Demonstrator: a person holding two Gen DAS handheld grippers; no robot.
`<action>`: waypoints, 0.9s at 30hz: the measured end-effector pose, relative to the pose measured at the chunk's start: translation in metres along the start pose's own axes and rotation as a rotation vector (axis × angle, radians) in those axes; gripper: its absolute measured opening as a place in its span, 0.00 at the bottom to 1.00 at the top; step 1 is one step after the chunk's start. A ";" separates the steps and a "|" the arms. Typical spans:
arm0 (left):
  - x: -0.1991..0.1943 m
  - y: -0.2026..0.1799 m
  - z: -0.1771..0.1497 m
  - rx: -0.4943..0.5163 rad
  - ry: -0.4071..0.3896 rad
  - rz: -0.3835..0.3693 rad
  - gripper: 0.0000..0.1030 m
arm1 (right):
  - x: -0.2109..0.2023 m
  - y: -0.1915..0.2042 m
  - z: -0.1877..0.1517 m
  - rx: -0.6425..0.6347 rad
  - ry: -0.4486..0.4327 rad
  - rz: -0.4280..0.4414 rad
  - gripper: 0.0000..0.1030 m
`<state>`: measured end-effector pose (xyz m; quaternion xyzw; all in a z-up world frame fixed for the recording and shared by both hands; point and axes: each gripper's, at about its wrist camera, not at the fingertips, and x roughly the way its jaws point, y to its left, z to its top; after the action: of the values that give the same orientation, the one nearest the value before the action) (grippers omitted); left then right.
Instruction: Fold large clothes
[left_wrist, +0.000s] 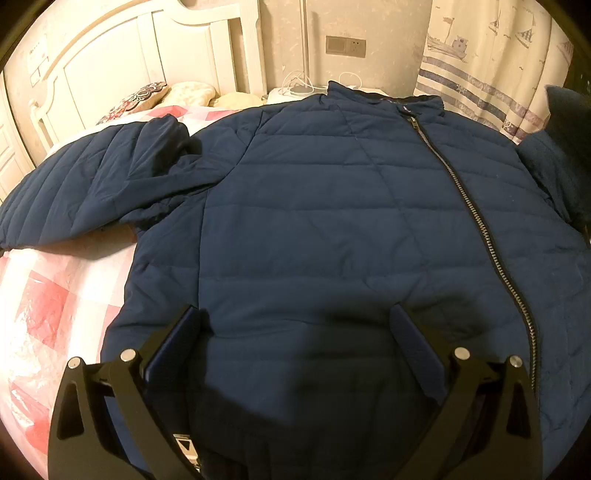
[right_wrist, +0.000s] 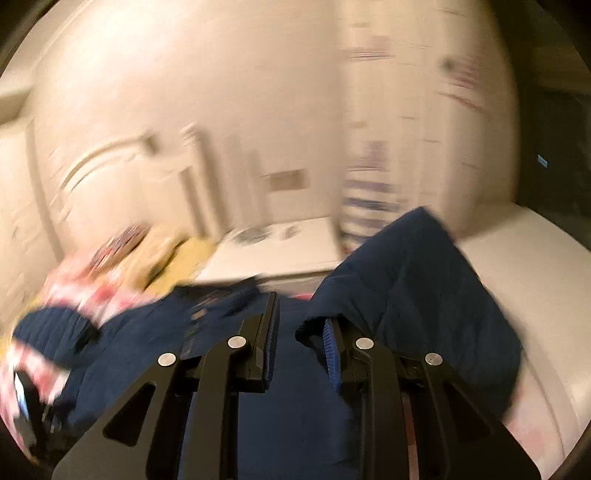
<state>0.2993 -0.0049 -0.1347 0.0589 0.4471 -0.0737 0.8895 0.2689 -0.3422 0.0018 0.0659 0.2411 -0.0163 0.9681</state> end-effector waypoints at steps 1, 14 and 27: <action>0.000 0.000 0.000 0.000 -0.001 0.000 0.98 | 0.006 0.015 -0.004 -0.023 0.025 0.012 0.25; 0.000 0.001 0.000 -0.002 -0.003 -0.004 0.98 | 0.044 0.063 -0.093 -0.022 0.437 0.150 0.78; 0.000 0.000 -0.001 0.000 -0.005 0.000 0.98 | 0.020 -0.122 -0.111 0.816 0.307 0.168 0.79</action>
<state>0.2984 -0.0047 -0.1348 0.0587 0.4451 -0.0738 0.8905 0.2272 -0.4483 -0.1194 0.4637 0.3497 -0.0212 0.8138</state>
